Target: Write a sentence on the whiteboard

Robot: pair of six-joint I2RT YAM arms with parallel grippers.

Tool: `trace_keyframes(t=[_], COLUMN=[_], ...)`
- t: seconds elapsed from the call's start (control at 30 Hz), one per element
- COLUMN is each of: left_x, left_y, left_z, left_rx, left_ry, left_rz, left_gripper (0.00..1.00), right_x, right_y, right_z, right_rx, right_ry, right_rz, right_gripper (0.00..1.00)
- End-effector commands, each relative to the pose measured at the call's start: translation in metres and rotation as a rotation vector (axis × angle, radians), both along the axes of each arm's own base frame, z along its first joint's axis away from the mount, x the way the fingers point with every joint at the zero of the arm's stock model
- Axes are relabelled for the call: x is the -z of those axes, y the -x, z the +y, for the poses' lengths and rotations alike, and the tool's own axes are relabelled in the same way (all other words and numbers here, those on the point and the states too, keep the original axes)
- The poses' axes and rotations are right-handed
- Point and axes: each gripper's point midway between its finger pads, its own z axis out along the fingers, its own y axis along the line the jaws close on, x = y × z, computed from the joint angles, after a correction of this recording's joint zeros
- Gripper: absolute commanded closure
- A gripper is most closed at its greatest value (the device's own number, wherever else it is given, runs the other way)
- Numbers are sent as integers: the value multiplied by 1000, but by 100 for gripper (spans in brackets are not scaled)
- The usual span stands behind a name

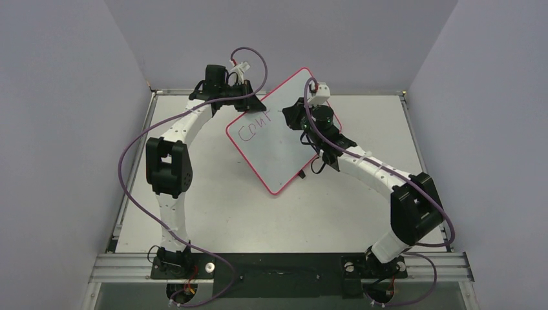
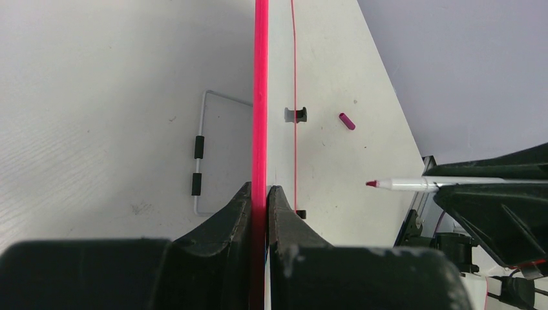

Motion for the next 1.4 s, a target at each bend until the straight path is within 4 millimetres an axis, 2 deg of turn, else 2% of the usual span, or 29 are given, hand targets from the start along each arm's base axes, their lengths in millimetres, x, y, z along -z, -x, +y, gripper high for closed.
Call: trace_keyframes(t=[0.0,0.33,0.8,1.37], left_x=[-7,-6,-6,-6], left_y=[-2,-2,-1,-1], left_z=[-10,-9,-10,-9], left_rx=[28,29,32,29], left_ry=[-56,-59,-56,-58], left_rz=[-121,-121,-120,-120], left_gripper=[100,100,100,100], right_x=[-25,-20,-4,7], right_y=[-20,-48,-66,-52], right_z=[7,11,17,35], right_rx=[11,33,41,-39], right_ry=[-61,-64,-42,-30], right_rz=[-57,-44,-11,12], right_gripper=[100,100,100,100])
